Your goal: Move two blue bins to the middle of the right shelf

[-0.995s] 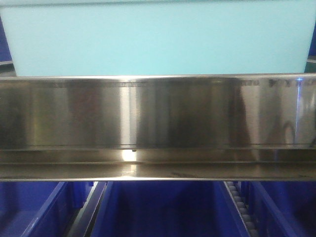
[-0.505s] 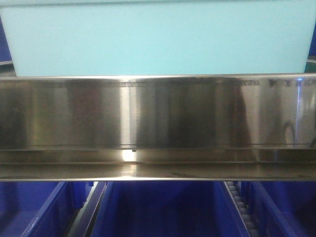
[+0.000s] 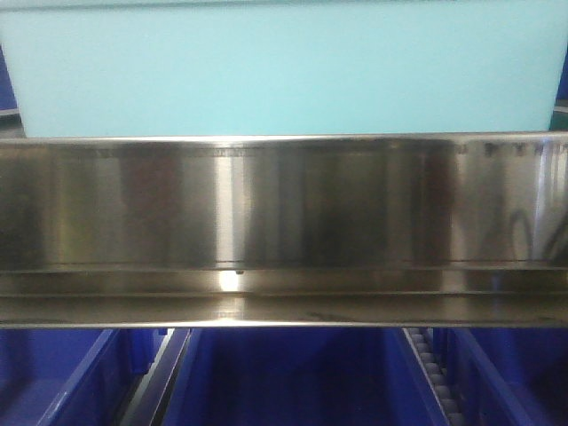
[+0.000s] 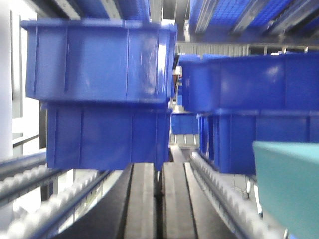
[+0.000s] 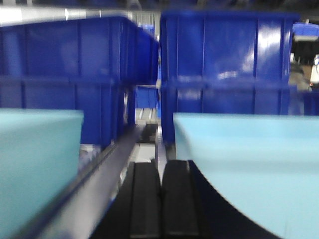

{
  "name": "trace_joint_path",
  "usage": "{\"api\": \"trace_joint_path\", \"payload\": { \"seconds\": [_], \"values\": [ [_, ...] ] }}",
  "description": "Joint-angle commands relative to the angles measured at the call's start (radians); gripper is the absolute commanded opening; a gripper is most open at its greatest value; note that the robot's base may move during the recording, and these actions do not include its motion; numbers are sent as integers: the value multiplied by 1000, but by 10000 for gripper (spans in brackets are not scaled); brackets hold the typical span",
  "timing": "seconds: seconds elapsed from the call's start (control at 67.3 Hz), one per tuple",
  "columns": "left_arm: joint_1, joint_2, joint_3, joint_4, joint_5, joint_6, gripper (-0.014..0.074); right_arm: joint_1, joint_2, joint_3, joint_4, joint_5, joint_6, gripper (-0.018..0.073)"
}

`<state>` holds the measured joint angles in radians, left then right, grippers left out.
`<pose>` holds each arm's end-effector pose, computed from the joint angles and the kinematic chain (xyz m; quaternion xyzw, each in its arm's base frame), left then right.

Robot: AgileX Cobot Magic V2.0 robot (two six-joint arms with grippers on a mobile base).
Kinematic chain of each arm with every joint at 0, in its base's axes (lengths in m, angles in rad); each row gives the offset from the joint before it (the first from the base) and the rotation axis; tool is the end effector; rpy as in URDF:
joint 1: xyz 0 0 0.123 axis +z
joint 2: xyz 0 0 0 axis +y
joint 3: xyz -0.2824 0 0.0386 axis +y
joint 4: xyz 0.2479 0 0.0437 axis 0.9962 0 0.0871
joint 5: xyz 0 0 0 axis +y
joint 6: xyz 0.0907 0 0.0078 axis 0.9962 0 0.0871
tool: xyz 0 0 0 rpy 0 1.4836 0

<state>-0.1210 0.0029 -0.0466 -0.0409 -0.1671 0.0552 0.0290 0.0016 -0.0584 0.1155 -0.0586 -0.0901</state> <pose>0.0502 -0.0055 0.2435 0.0376 0.5932 -0.0406 0.8032 0.0519 0.0009 0.2379 0.0014 0.6321 0.0189 0.7746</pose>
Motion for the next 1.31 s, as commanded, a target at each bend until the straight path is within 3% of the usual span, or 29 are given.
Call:
{"api": "trace_joint_path", "payload": {
  "seconds": [0.0,0.089,0.163,0.267,0.401,0.52,0.609,0.817,0.951,1.084,1.292],
  "values": [
    [0,-3,-103,-3,41,-5,-106,3,-2,-119,4,42,9,-162],
    [0,38,-238,1,167,-5,-43,3,8,-247,4,184,9,-146],
    [0,97,-336,6,263,-5,55,3,56,-351,4,276,9,-41],
    [0,213,-458,11,367,-5,256,3,136,-451,4,326,9,233],
    [-11,349,-559,11,383,-5,459,3,243,-519,4,327,9,580],
    [-61,448,-619,9,369,-5,580,3,330,-557,4,333,9,568],
    [-110,531,-680,9,408,-5,602,9,393,-599,4,350,9,568],
    [-247,762,-914,2,667,-5,601,121,576,-755,4,404,9,568],
    [-312,916,-1054,-5,785,-6,601,216,760,-927,4,573,9,568],
    [-315,1053,-1186,-81,892,-23,599,281,944,-1106,4,763,9,568],
    [-313,1268,-1394,-84,1089,-40,545,293,1269,-1438,2,1129,66,568]
  ]
}}
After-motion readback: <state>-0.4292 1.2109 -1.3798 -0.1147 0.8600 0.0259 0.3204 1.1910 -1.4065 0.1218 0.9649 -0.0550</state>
